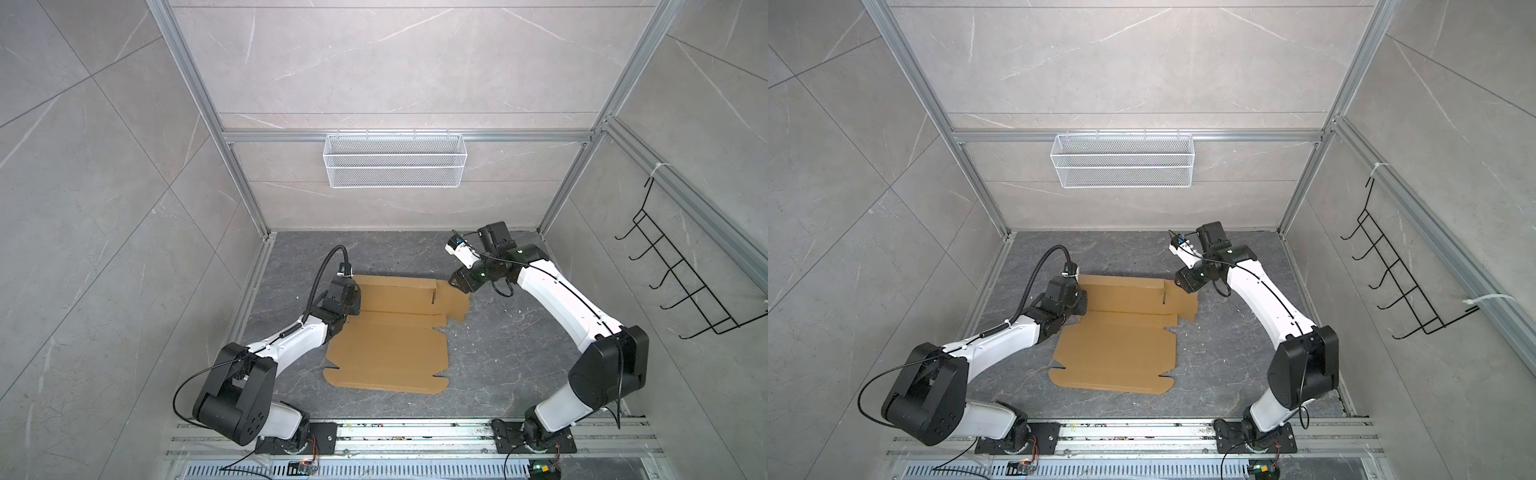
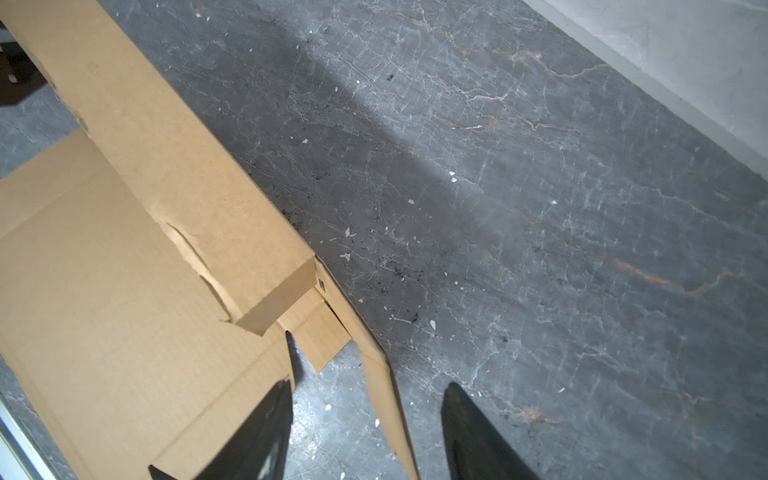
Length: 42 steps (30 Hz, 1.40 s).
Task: Assemble paper box
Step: Fold the bottom flaps of a flat cardboard box at the center of the table.
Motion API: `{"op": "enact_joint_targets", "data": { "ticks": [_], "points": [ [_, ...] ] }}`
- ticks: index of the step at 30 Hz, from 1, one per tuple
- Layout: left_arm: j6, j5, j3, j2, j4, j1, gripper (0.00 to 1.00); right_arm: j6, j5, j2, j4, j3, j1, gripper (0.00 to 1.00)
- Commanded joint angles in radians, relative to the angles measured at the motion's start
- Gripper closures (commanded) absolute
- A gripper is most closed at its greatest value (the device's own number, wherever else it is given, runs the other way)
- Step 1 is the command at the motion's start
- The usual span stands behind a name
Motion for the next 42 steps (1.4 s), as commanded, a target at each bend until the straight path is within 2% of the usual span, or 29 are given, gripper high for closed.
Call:
{"op": "enact_joint_targets", "data": {
  "ticks": [1, 10, 18, 25, 28, 32, 42],
  "points": [
    [0.027, 0.012, 0.014, 0.008, -0.028, 0.000, 1.00, -0.072, -0.008, 0.059, -0.067, 0.055, 0.005, 0.41],
    [0.022, 0.014, 0.013, 0.011, -0.018, 0.000, 1.00, -0.122, 0.000, 0.173, -0.107, 0.123, 0.023, 0.42],
    [-0.011, -0.010, -0.003, -0.004, 0.012, -0.001, 1.00, -0.113, -0.043, 0.220, -0.199, 0.151, 0.042, 0.54],
    [-0.039, -0.045, -0.057, -0.043, 0.075, -0.023, 1.00, -0.028, -0.058, 0.182, -0.192, 0.103, 0.051, 0.76],
    [-0.044, -0.063, -0.073, -0.055, 0.098, -0.041, 1.00, 0.028, -0.060, 0.168, -0.176, 0.084, 0.058, 0.81],
    [-0.056, -0.083, -0.092, -0.070, 0.124, -0.061, 1.00, 0.105, -0.069, 0.144, -0.170, 0.079, 0.062, 0.85],
    [-0.074, -0.117, -0.131, -0.101, 0.155, -0.077, 1.00, 0.256, -0.172, 0.086, -0.149, 0.049, 0.064, 0.86]
  ]
}}
